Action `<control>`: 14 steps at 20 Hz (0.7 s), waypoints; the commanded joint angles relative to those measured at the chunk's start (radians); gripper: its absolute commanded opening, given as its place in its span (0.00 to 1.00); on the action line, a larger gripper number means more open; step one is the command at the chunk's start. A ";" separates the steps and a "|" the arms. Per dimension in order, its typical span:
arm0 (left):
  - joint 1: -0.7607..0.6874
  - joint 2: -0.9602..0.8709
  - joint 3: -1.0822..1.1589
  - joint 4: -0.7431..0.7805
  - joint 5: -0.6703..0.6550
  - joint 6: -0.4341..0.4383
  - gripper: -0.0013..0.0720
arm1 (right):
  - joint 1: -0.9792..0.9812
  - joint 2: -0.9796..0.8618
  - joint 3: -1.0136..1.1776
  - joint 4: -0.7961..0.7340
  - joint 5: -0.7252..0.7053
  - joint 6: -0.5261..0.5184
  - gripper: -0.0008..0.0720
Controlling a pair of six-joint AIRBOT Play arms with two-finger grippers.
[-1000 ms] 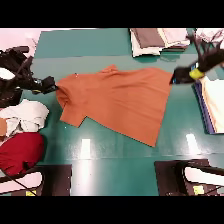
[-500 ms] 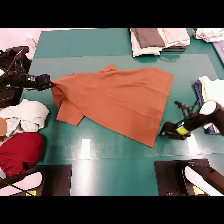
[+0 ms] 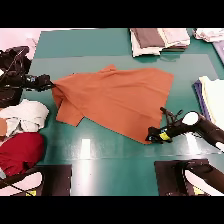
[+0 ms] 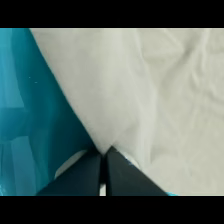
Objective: Fold the shirts.
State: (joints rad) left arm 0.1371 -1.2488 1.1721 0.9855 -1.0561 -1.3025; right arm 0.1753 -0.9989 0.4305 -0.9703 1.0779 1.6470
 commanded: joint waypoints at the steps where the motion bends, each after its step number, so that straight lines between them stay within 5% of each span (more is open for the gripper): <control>1: 0.000 0.016 0.002 0.003 0.002 0.002 0.05 | 0.097 -0.007 0.093 0.014 -0.071 -0.016 0.04; 8: 0.000 0.281 0.198 0.023 0.059 0.002 0.05 | -0.018 0.262 0.599 -0.290 0.002 -0.014 0.03; 14: 0.000 0.499 0.631 0.021 0.082 -0.007 0.05 | -0.367 0.359 1.147 -0.312 0.085 -0.114 0.03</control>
State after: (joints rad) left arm 0.1364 -0.8360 1.6257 1.0042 -0.9852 -1.3014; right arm -0.0494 -0.6762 1.3430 -1.2510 1.1110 1.5867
